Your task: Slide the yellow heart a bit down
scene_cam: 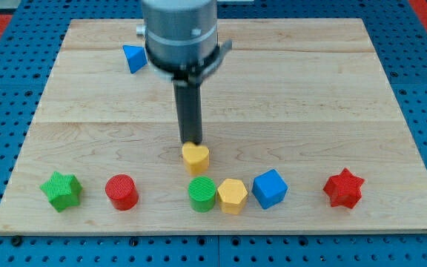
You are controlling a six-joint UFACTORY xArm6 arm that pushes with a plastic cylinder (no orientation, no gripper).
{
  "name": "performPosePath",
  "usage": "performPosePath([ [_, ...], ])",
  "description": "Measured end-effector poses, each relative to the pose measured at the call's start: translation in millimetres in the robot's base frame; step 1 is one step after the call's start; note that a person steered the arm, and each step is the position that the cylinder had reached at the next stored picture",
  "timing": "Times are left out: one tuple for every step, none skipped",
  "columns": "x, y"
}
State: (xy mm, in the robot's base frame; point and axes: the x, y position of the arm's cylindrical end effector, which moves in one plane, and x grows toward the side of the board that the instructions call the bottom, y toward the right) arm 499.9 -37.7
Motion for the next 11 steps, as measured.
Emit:
performPosePath([
  [21.7,-29.0],
  [-2.4,-4.4],
  [-0.9,34.9],
  [34.6,48.1],
  [44.9,24.4],
  [26.7,22.8],
  [16.7,18.1],
  [24.6,-4.2],
  [36.9,-5.8],
  [18.9,-5.8],
  [21.7,-12.8],
])
